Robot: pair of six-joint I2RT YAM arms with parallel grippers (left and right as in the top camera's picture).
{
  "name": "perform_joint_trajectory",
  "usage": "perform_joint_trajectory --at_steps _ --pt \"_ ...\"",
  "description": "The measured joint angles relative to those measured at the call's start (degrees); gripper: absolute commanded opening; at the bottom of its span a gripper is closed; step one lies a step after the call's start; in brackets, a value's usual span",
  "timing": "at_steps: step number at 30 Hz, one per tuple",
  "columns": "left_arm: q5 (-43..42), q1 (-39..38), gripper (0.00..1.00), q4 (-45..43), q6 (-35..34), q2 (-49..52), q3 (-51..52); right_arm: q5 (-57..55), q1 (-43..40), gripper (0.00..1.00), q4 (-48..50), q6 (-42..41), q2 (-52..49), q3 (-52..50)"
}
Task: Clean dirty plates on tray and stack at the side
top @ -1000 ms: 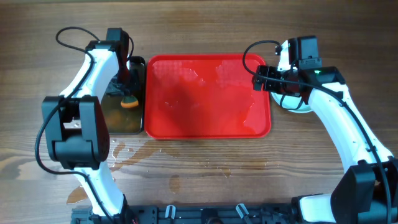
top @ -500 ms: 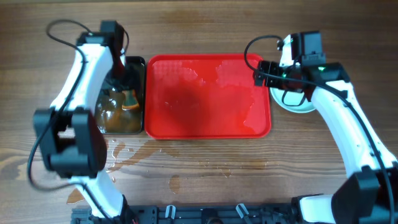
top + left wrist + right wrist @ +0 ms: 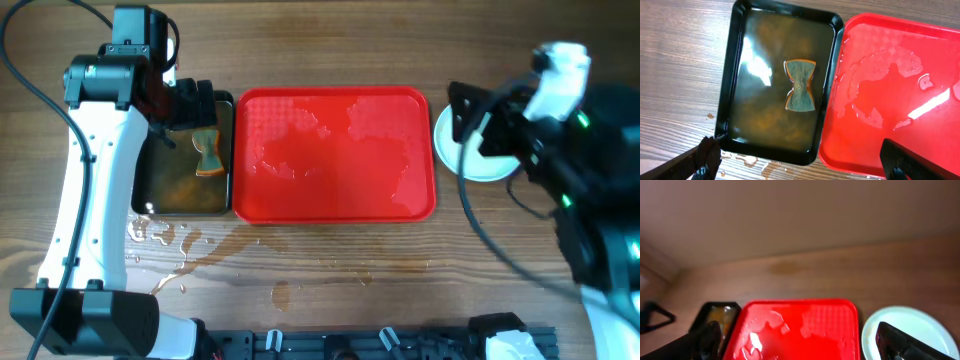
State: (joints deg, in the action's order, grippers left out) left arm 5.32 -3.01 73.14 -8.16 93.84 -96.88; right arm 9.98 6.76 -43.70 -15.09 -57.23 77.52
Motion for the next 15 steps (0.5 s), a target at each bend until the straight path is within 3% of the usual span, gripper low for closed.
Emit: perform_joint_trajectory --at_steps 11,15 --pt "0.0 0.0 1.0 -0.02 0.0 0.0 0.0 -1.44 0.0 1.0 -2.12 0.26 2.73 0.11" --pt "0.0 0.0 1.0 0.02 0.0 0.0 0.0 -1.73 0.02 1.0 5.75 3.56 2.8 -3.19"
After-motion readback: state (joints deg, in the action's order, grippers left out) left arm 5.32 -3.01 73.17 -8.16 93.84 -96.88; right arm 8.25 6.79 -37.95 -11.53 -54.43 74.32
